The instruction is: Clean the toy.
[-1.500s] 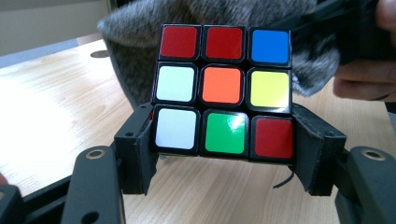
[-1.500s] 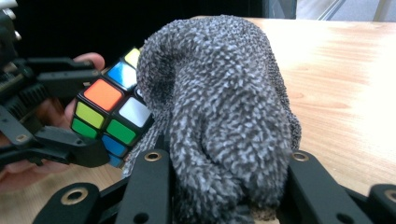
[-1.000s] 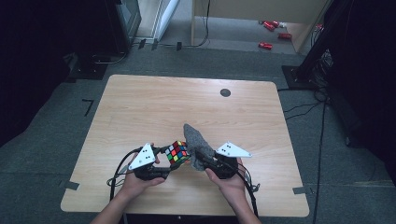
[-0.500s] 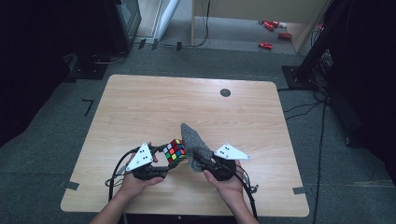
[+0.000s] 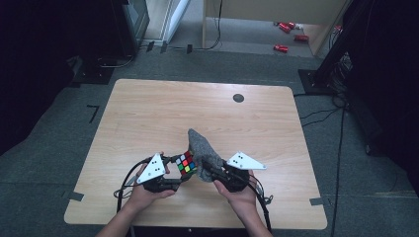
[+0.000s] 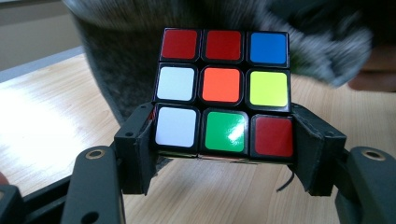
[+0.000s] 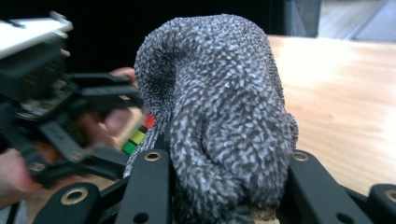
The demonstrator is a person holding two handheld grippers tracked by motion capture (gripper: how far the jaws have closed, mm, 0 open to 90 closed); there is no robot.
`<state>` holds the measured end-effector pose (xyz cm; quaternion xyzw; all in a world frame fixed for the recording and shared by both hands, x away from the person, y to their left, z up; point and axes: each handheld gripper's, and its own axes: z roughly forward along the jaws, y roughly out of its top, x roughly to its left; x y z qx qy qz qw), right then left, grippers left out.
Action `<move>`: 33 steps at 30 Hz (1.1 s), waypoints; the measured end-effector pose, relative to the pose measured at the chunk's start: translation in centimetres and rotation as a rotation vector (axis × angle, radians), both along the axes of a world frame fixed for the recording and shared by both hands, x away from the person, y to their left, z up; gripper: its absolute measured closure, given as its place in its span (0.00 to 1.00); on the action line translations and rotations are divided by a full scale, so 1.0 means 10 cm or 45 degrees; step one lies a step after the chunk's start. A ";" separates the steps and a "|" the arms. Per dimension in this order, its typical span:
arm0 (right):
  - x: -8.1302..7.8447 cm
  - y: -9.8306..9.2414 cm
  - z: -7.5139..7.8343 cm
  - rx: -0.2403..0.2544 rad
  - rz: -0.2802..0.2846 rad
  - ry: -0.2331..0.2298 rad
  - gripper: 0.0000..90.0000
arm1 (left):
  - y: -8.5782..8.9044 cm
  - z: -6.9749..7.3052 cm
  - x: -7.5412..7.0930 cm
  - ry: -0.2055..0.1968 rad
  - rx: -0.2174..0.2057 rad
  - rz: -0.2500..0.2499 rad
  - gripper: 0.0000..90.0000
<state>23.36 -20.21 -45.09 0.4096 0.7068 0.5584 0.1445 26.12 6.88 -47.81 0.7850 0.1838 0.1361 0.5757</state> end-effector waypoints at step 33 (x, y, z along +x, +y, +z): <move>-0.07 0.07 0.10 0.001 -0.001 -0.041 0.75 | 0.05 0.01 0.03 0.056 -0.075 -0.009 0.38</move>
